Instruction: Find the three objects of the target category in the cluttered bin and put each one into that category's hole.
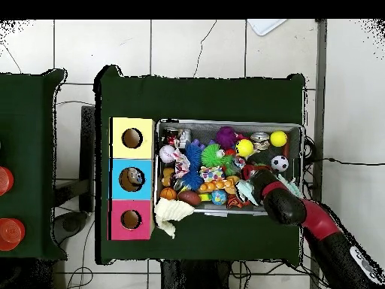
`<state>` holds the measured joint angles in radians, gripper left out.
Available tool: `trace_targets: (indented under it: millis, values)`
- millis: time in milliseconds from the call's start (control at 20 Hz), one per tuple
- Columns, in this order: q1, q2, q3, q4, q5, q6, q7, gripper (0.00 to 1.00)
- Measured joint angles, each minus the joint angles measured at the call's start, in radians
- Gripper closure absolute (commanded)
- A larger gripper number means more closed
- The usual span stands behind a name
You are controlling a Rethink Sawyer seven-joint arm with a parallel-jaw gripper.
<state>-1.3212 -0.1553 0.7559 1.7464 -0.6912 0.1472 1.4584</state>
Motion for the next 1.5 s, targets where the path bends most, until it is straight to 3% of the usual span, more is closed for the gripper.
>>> trace_targets:
  millis: [1500]
  values:
    - [0.012, -0.023, 0.0, 0.156, 0.213, -0.001, 0.0, 1.0]
